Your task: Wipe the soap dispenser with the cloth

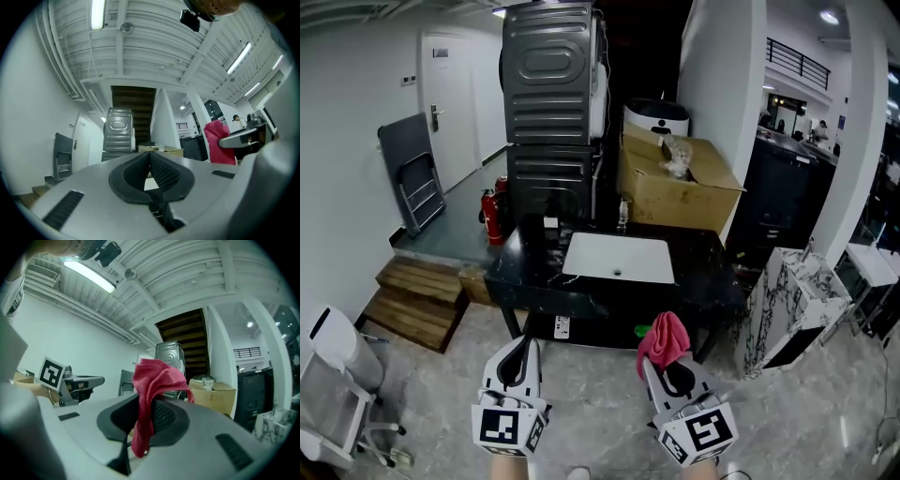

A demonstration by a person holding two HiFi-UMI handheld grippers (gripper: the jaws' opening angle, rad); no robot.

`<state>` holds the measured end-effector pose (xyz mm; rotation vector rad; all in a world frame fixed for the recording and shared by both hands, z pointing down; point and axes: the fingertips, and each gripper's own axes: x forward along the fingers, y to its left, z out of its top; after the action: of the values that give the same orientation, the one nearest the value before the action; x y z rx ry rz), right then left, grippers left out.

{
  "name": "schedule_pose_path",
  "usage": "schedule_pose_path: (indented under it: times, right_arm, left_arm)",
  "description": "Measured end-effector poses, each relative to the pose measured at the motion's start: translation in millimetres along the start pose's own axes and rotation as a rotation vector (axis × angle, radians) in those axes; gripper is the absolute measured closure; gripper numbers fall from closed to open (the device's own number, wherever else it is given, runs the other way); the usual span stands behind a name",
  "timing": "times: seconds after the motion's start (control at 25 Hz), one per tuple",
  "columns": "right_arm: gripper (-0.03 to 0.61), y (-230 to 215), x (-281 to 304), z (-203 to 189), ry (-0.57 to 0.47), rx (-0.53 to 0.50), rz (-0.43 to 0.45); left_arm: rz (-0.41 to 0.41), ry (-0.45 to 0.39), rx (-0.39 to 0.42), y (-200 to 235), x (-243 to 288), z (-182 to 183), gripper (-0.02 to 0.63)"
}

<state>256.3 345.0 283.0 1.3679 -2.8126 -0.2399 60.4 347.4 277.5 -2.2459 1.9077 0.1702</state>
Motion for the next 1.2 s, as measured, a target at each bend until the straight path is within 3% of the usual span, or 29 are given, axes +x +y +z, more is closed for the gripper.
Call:
schedule_pose_path:
  times: [0.2,0.4,0.76,1.2]
  right_arm:
    - [0.52,-1.5,78.6,-0.7,0.005,-0.004,-0.034]
    - [0.518,-10.4,123.5,-5.8,0.012,0.028,-0.038]
    - [0.518,-31.0,227.3,-31.5,-0.004,0.046,0.013]
    - [0.518,-105.2,417.6,-56.9,-0.003,0.045,0.074]
  left_arm:
    - [-0.014,-0.004,-0.001,59.8,55.6,-10.2,0.6]
    - [0.001,-0.025,-0.062,98.9,84.8,-18.7,0.6]
    - [0.029,0.009,-0.079,158.6,147.7,-62.4,0.6]
    - [0.014,0.041,-0.032,229.7,336.8,-117.3,0.596]
